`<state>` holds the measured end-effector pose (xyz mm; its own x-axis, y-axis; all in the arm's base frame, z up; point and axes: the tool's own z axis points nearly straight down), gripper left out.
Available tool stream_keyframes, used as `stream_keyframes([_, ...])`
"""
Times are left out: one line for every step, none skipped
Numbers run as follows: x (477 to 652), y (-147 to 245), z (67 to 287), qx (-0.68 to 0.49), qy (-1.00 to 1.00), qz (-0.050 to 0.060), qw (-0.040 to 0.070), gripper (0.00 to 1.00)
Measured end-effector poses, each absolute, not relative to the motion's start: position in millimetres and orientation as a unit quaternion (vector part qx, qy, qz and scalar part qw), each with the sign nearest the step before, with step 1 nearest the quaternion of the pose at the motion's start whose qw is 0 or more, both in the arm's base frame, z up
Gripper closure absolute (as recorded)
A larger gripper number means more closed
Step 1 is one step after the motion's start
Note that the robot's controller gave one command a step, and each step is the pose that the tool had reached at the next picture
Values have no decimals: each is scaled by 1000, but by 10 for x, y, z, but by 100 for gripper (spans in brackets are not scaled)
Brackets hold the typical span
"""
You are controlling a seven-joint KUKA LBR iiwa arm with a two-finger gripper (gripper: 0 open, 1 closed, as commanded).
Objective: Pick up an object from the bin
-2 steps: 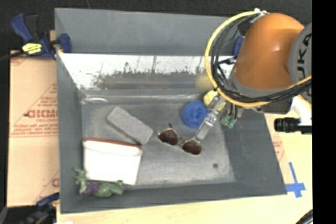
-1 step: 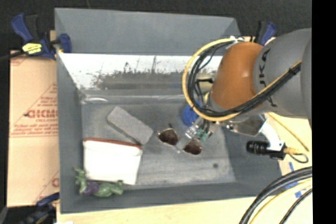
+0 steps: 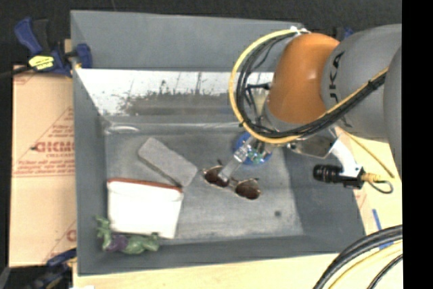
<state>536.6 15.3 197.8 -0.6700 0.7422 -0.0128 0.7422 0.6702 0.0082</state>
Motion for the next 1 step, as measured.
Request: stream_keyframes([5033,13,1080,519,855,-2,1,0])
